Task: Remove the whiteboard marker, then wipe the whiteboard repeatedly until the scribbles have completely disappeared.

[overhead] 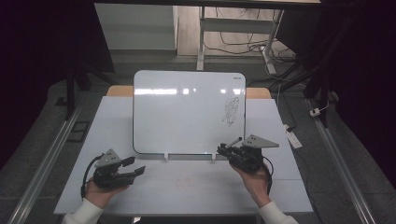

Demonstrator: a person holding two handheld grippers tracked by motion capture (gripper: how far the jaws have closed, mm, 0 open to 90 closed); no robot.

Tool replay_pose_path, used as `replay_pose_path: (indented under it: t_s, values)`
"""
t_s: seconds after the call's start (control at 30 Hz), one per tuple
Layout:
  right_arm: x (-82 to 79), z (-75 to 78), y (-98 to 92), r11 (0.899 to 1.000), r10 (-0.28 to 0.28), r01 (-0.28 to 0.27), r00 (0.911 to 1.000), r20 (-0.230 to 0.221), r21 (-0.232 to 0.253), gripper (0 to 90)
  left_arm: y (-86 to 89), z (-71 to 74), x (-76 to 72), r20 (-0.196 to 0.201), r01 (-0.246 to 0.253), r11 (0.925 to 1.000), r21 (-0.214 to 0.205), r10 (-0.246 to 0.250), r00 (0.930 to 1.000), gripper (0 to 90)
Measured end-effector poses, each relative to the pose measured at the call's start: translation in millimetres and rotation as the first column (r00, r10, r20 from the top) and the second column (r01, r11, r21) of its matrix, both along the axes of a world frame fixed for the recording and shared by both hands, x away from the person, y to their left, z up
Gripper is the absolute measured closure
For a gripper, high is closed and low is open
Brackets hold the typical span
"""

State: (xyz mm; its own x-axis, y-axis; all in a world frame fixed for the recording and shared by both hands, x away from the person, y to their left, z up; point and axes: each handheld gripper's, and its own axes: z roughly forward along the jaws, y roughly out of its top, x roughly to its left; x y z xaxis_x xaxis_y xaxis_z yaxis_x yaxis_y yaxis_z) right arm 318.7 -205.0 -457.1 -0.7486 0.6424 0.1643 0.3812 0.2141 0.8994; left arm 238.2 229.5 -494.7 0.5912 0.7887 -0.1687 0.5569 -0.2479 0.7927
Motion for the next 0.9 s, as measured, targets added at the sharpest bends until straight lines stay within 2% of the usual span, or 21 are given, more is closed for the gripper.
replay_pose_path:
  t_s: [0.07, 0.17, 0.23, 0.27, 0.3, 0.37, 0.4, 0.43, 0.57, 0.6, 0.63, 0.67, 0.7, 0.73, 0.77, 0.83, 0.87, 0.9]
  values:
    - [0.8, 1.0, -1.2, 1.000, 0.000, 0.000, 0.9999, 0.014, -0.003, 77.1, 3.3, -1.1, -0.5, 0.000, -0.008, 1.0000, 0.004, 0.008, 1.0000, 40.6]
    - [6.3, 7.6, -6.5, 1.000, -0.016, 0.017, 0.9970, 0.076, -0.013, 77.1, 15.3, -7.7, -0.7, -0.029, -0.046, 0.9989, 0.004, 0.046, 0.9985, 35.9]
    - [12.5, 12.6, -8.4, 0.999, -0.030, 0.032, 0.9934, 0.111, -0.014, 77.1, 17.3, -9.2, -0.7, -0.038, -0.054, 0.9985, 0.002, 0.054, 0.9978, 32.7]
    - [12.5, 12.6, -8.4, 0.999, -0.030, 0.032, 0.9934, 0.111, -0.014, 77.1, 19.1, -10.5, -0.5, -0.042, -0.055, 0.9985, -0.002, 0.055, 0.9976, 32.7]
    - [27.0, 23.0, -10.4, 0.998, -0.055, 0.060, 0.9844, 0.167, -0.022, 77.1, 21.0, -12.7, 0.6, -0.049, -0.064, 0.9980, -0.003, 0.063, 0.9968, 29.8]
    - [43.7, 32.0, -11.5, 0.996, -0.083, 0.089, 0.9772, 0.195, -0.018, 77.1, 22.7, -14.2, 2.1, -0.057, -0.069, 0.9975, -0.012, 0.069, 0.9960, 27.8]
    - [43.7, 32.0, -11.5, 0.996, -0.083, 0.089, 0.9772, 0.195, -0.018, 77.1, 22.7, -14.2, 2.1, -0.057, -0.069, 0.9975, -0.012, 0.069, 0.9960, 27.5]
    - [69.5, 42.4, -11.8, 0.992, -0.120, 0.127, 0.9679, 0.221, -0.014, 77.1, 23.2, -15.1, 2.4, -0.059, -0.071, 0.9973, -0.019, 0.069, 0.9958, 27.2]
    - [114.4, 53.7, -10.1, 0.979, -0.191, 0.204, 0.9519, 0.240, -0.030, 77.1, 22.9, -17.6, 2.1, -0.057, -0.066, 0.9976, -0.021, 0.065, 0.9962, 27.1]
    - [114.4, 53.7, -10.1, 0.979, -0.191, 0.204, 0.9519, 0.240, -0.030, 77.1, 23.0, -18.0, 2.1, -0.056, -0.064, 0.9977, -0.022, 0.063, 0.9965, 27.1]
    - [135.6, 56.9, -11.5, 0.971, -0.230, 0.239, 0.9444, 0.235, -0.013, 77.1, 23.5, -18.4, 2.2, -0.055, -0.069, 0.9973, -0.024, 0.068, 0.9962, 27.1]
    - [135.6, 56.9, -11.5, 0.971, -0.230, 0.239, 0.9444, 0.235, -0.013, 77.1, 23.5, -18.4, 2.2, -0.055, -0.069, 0.9973, -0.024, 0.068, 0.9962, 27.1]
    - [148.1, 58.7, -12.3, 0.968, -0.242, 0.251, 0.9400, 0.240, -0.005, 77.1, 24.1, -18.5, 2.4, -0.054, -0.072, 0.9971, -0.026, 0.071, 0.9960, 27.1]
    - [148.1, 58.7, -12.3, 0.968, -0.242, 0.251, 0.9400, 0.240, -0.005, 77.1, 24.7, -18.7, 2.6, -0.055, -0.072, 0.9970, -0.027, 0.071, 0.9960, 27.1]
    - [153.6, 57.6, -10.4, 0.970, -0.236, 0.245, 0.9429, 0.235, -0.006, 77.1, 26.0, -19.7, 3.5, -0.054, -0.077, 0.9967, -0.027, 0.075, 0.9957, 27.2]
    - [152.4, 53.6, -5.1, 0.977, -0.196, 0.209, 0.9529, 0.231, -0.031, 77.1, 27.2, -20.8, 4.6, -0.057, -0.080, 0.9964, -0.028, 0.078, 0.9953, 27.2]
    - [152.4, 53.6, -5.1, 0.977, -0.196, 0.209, 0.9529, 0.231, -0.031, 77.1, 27.2, -20.8, 4.6, -0.057, -0.080, 0.9964, -0.028, 0.078, 0.9953, 27.3]
    - [146.8, 48.6, 2.9, 0.988, -0.111, 0.133, 0.9663, 0.232, -0.081, 77.2, 27.9, -21.4, 5.4, -0.057, -0.082, 0.9962, -0.029, 0.081, 0.9951, 27.4]
